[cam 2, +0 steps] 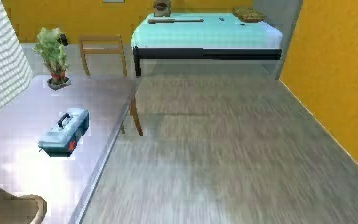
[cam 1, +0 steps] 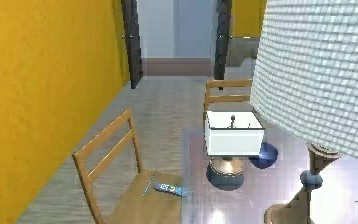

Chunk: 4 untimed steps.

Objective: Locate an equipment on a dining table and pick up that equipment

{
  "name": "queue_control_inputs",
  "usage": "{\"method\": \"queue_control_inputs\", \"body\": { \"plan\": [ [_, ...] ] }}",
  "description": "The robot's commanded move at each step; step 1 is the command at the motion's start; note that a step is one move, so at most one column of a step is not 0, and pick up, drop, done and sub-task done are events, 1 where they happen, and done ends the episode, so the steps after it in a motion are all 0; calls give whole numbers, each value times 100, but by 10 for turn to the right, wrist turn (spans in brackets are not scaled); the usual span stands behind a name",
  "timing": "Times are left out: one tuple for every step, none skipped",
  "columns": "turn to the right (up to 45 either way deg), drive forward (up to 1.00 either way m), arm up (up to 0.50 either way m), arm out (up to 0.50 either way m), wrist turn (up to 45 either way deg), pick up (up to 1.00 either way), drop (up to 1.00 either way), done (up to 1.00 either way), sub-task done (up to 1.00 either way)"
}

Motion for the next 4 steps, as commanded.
{"method": "queue_control_inputs", "body": {
  "plan": [
    [-270, 0, 0, 0, 0, 0, 0, 0, 0],
    [450, 0, 0, 0, 0, 0, 0, 0, 0],
    [450, 0, 0, 0, 0, 0, 0, 0, 0],
    [150, 0, 0, 0, 0, 0, 0, 0, 0]
  ]
}}
